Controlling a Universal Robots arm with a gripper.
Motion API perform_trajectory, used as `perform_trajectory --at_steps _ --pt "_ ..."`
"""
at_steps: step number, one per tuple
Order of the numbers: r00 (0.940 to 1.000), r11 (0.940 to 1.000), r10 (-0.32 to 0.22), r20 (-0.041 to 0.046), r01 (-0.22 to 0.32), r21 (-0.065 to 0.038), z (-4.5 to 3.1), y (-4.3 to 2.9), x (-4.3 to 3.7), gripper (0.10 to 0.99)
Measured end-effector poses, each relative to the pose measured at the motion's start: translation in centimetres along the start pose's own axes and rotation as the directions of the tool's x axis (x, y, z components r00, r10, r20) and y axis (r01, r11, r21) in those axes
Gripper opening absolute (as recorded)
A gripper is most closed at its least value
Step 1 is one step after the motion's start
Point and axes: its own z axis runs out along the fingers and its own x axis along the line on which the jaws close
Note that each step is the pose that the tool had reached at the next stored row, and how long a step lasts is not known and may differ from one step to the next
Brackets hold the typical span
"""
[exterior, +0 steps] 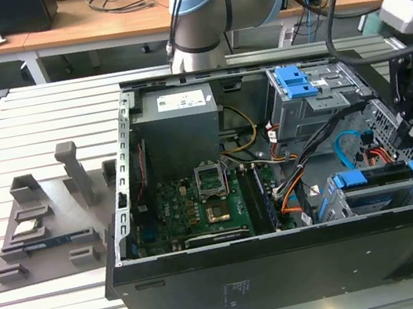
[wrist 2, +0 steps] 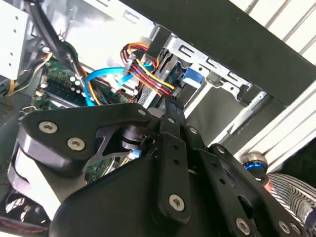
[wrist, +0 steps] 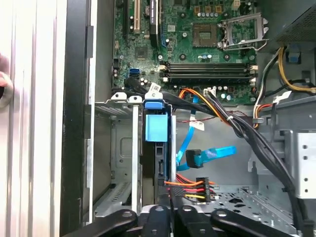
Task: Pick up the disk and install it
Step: 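Insert the first disk wire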
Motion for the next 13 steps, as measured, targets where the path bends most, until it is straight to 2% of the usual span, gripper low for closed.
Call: perform_trajectory --at_steps 1,5,13 --pt "1.0 1.0 0.0 -0.0001 0.0 0.0 -0.77 0.06 -0.09 0.106" --pt "1.0 1.0 0.0 -0.0002 0.0 0.0 -2.24 0.17 -0.09 0.106" --pt "1.0 1.0 0.0 -0.0001 0.0 0.0 -2.44 0.18 -0.08 0.106"
